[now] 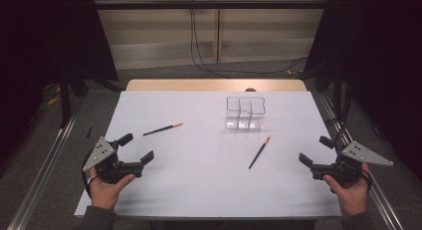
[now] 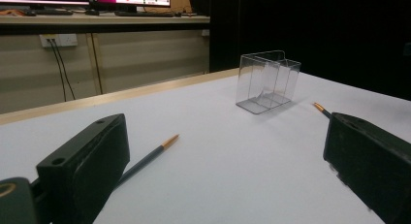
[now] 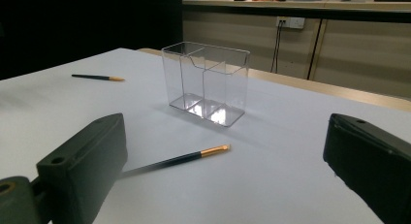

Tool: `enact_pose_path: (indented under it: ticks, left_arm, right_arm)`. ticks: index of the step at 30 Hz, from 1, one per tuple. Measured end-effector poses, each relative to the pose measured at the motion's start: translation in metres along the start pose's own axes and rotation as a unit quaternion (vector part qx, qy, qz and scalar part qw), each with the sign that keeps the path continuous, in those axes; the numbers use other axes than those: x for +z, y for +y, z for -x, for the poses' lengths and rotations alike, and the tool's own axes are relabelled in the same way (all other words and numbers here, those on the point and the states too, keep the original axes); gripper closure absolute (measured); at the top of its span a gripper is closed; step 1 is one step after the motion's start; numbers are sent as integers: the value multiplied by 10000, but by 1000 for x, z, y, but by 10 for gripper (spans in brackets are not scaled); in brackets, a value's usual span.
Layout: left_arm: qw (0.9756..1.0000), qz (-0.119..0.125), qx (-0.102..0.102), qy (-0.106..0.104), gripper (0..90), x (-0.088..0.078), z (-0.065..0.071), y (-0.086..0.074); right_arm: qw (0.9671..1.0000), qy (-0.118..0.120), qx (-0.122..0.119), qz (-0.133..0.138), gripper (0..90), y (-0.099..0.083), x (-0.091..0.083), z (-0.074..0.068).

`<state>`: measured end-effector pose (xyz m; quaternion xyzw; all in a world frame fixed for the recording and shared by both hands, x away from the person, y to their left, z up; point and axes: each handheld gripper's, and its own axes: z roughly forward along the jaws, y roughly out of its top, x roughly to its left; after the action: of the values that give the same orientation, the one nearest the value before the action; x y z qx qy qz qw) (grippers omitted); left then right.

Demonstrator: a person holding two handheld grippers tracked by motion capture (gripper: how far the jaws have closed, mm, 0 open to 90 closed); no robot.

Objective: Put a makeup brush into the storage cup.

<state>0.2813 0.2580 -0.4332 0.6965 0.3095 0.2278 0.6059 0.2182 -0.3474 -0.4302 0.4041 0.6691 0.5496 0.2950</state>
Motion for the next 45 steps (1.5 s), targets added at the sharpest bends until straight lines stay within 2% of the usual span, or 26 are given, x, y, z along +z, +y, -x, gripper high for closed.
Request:
enact_pose_path:
  ticks: [2,10,11,12,20,21,22,25,27,29,36,37,45]
  left_arm:
    - [10000,7,-47,10,24,1,1,0]
    - [10000,-52,21,-14,25,6,1,0]
    - [9998,-134,119,-10,25,6,0,0]
    - [10000,-35,-3,-1,25,8,1,-1]
    - [10000,-29,-37,43,26,11,-2,-1]
    - [9999,-62,17,89,26,11,-2,-1]
    - [10000,-33,-59,60,26,12,-2,-1]
    - [10000,-48,-7,54,27,14,-3,-1]
    - [9999,-21,-76,85,26,15,-3,-1]
    - [10000,-47,-9,75,26,15,-4,-1]
    - [9999,28,-42,97,28,16,-7,1]
    - [9999,77,-101,116,29,17,-8,1]
    - [9999,55,-77,133,29,23,-11,3]
  right_arm:
    - [10000,-8,-18,-34,16,0,-1,0]
    - [10000,0,-7,-48,16,-1,-2,0]
    - [10000,-2,-15,-52,16,-1,-2,0]
    - [10000,0,-20,-58,16,-1,-2,0]
    - [10000,4,-61,-44,15,-1,-2,0]
    - [10000,4,-61,-44,15,-1,-2,0]
    - [10000,-1,-62,-39,16,-1,-2,0]
    - [10000,6,-63,-66,15,-1,-2,0]
    - [10000,10,-67,-64,16,-1,-2,0]
    - [10000,10,-70,-57,15,-1,-2,0]
    - [10000,9,-50,-51,15,-1,-2,-1]
    - [10000,14,-71,-46,15,-1,-2,-1]
    - [10000,28,-74,-52,15,-1,-2,-1]
